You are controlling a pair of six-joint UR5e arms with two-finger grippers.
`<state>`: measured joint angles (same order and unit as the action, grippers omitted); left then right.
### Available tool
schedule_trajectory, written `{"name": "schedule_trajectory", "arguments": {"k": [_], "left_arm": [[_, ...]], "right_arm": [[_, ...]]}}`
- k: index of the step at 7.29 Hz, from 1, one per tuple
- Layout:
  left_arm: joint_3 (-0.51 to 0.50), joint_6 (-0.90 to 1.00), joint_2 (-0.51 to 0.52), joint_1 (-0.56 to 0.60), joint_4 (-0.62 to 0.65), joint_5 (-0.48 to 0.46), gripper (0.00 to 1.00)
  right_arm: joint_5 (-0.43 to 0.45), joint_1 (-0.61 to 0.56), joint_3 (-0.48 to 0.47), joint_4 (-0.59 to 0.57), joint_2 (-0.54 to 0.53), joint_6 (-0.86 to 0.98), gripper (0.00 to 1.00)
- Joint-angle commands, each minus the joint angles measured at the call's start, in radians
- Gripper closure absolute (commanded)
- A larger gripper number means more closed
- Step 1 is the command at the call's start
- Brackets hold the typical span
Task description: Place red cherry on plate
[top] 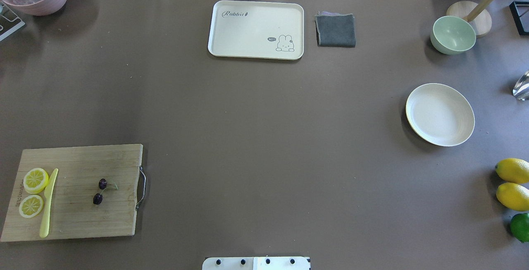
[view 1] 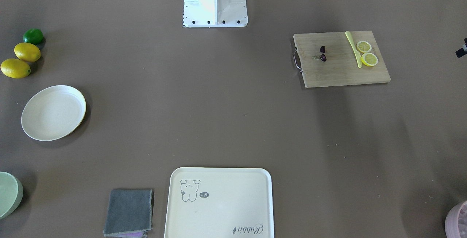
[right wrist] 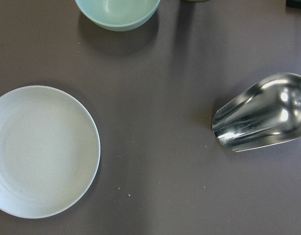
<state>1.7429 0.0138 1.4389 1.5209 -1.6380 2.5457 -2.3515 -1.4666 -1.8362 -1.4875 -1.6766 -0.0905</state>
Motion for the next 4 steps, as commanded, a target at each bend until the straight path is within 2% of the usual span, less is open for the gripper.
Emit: {"name": "schedule_trajectory", "arguments": {"k": [1, 4], "left_arm": [[0.003, -0.005, 0.000, -0.004, 0.001, 0.007, 0.02], [0.009, -0.005, 0.001, -0.004, -0.002, 0.008, 0.02]], "right_arm": [[0.000, 0.002, 0.000, 0.001, -0.002, 0.000, 0.00], [0.000, 0.002, 0.002, 0.001, -0.002, -0.002, 0.00]]}}
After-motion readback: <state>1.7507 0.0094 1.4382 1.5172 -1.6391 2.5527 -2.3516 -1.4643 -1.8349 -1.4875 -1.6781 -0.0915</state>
